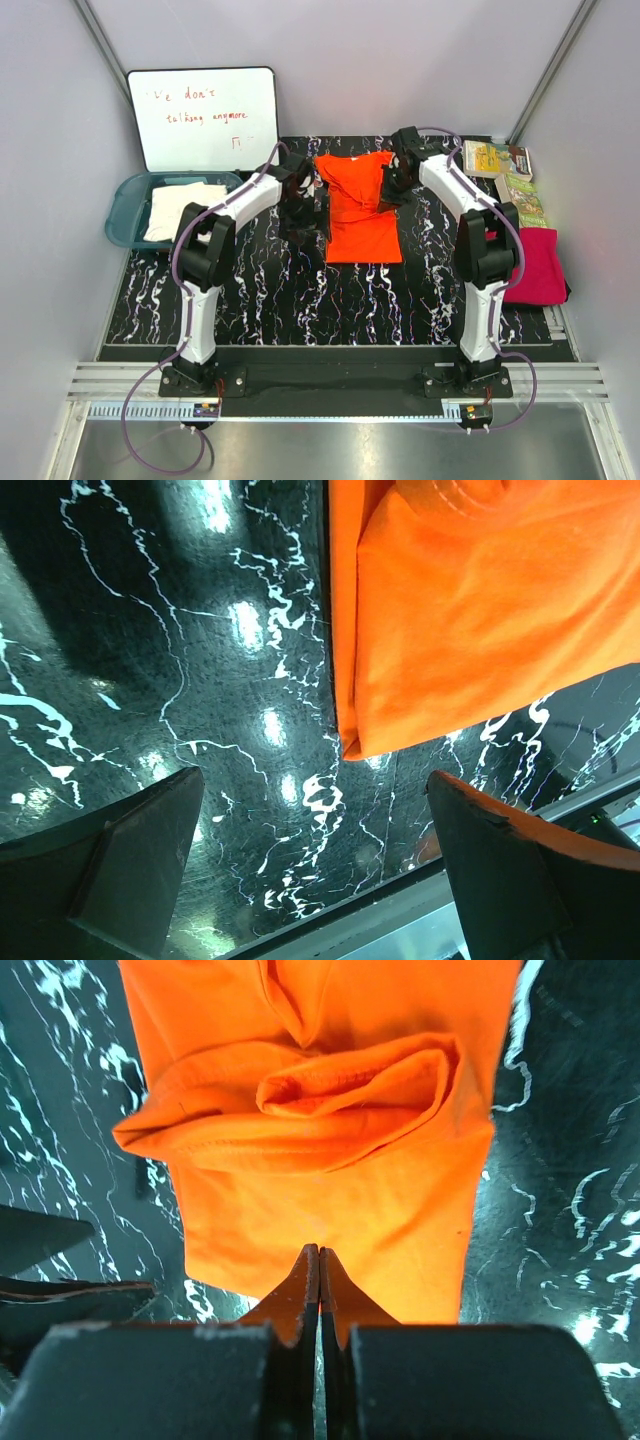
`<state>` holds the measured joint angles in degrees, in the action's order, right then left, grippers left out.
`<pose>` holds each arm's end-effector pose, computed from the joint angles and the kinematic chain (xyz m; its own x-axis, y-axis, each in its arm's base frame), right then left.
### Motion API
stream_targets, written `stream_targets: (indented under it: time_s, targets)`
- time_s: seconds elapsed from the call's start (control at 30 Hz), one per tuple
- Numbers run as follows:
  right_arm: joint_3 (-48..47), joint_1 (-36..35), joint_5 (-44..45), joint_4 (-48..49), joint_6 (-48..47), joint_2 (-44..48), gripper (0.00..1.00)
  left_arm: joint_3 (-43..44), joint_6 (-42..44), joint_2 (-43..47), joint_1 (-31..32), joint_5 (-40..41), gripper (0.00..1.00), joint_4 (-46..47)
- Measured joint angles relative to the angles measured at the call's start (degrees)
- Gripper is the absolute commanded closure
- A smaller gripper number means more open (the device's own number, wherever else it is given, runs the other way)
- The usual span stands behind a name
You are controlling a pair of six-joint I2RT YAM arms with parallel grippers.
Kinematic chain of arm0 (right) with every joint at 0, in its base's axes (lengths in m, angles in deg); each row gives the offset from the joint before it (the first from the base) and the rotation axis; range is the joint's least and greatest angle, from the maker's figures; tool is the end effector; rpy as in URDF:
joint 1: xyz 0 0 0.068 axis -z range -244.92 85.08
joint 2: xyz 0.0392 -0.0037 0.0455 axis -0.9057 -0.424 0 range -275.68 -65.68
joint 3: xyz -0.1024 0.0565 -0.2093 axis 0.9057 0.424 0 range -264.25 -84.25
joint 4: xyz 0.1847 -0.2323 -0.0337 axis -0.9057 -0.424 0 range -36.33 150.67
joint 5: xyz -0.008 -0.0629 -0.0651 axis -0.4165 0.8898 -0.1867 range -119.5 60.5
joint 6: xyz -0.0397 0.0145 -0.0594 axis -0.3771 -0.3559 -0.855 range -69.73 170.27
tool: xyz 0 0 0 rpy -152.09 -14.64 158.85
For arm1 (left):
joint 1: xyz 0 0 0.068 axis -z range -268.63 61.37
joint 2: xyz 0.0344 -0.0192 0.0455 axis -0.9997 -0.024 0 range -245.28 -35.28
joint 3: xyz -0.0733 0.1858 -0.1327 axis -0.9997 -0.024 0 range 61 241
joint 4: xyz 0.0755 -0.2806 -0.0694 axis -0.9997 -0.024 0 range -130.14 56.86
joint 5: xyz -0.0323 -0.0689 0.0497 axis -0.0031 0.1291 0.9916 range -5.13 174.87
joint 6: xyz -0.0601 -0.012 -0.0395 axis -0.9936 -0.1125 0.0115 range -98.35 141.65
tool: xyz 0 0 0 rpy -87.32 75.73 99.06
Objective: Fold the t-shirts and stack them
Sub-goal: Fold the folded rectangular tshirt in 1/3 of the way
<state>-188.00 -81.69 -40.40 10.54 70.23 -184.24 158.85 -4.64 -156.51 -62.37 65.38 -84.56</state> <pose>0.4529 0.1486 0.1796 -0.9382 0.0674 -0.3396 -0.0422 0.9512 0.3055 0.4021 -0.2210 0.1256 -0.9954 0.0255 -0.0925 0.0610 0.9124 -0.4048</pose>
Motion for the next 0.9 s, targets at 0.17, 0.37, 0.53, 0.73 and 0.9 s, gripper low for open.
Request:
stream_targets:
  time_s: [0.17, 0.37, 0.53, 0.73, 0.9]
  targets:
    - [0.2, -0.24, -1.18, 0.33, -0.04, -3.52, 1.0, 0.0, 0.37, 0.02, -0.5, 0.02, 0.01, 0.0]
    - [-2.1, -1.4, -1.2, 0.33, -0.04, -11.17, 1.0, 0.0, 0.37, 0.09, -1.51, 0.13, 0.01, 0.0]
    - [-8.9, -1.9, -0.39, -0.59, 0.44, -15.41, 1.0, -0.57, 0.37, 0.76, -2.12, 0.31, 0.01, 0.02]
    - [-20.5, -1.9, 0.96, -0.07, 2.05, -17.44, 1.0, -1.6, 0.59, 1.49, -2.38, 0.42, 0.01, 0.0]
    - [-27.43, -1.9, 2.32, 0.48, 3.02, -19.06, 1.0, -1.84, 0.85, 1.51, -2.38, 0.44, 0.01, -0.2]
